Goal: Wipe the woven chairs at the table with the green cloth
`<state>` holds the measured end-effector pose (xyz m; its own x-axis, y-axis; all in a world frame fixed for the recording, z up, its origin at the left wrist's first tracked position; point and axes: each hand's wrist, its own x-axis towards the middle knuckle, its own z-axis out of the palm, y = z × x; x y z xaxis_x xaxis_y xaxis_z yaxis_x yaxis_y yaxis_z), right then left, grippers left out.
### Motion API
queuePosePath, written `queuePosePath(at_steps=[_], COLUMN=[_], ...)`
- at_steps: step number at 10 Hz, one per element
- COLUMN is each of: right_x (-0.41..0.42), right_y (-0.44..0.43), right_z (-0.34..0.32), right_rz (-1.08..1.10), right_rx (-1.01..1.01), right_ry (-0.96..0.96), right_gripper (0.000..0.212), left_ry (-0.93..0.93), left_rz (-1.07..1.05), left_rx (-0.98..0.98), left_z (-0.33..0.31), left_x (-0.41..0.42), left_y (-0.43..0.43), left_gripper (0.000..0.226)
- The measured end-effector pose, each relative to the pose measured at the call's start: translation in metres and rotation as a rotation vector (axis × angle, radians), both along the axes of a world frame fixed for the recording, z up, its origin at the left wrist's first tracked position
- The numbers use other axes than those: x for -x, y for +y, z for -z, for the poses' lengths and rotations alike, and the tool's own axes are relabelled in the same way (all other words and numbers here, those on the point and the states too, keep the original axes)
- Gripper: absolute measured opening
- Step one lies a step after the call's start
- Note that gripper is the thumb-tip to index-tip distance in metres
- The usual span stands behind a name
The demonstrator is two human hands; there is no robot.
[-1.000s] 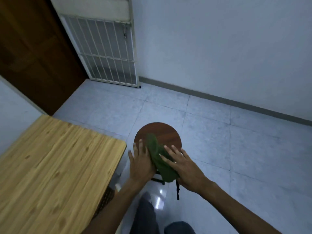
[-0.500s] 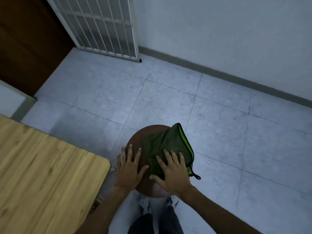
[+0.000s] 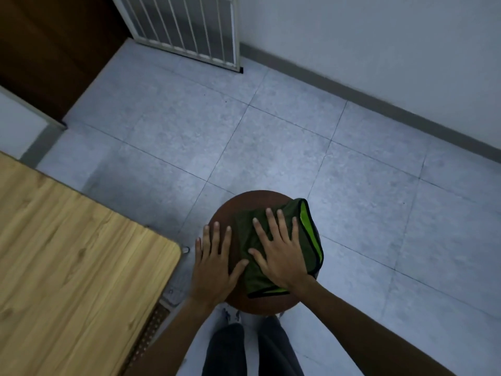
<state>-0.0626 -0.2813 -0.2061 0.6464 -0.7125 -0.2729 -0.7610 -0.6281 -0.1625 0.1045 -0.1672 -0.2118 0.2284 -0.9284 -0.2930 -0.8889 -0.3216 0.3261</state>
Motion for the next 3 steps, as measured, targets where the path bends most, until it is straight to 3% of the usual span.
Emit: queuePosePath(at_steps=[2, 3], right_x=[-0.007, -0.02], right_y=[-0.004, -0.001], right_z=[-0.029, -0.056], right_rz=[-0.01, -0.077], right_rx=[-0.065, -0.109], right_ry=[0.032, -0.023], right_gripper=[0.072, 0.07], left_ry=[-0.001, -0.016], left_rz=[0.0, -0.099], left_rx=[-0.049, -0.013], left_z=[-0.033, -0.061], left_x=[-0.002, -0.003], left_y=[0.0, 0.012], left_gripper=[0.087, 0.085])
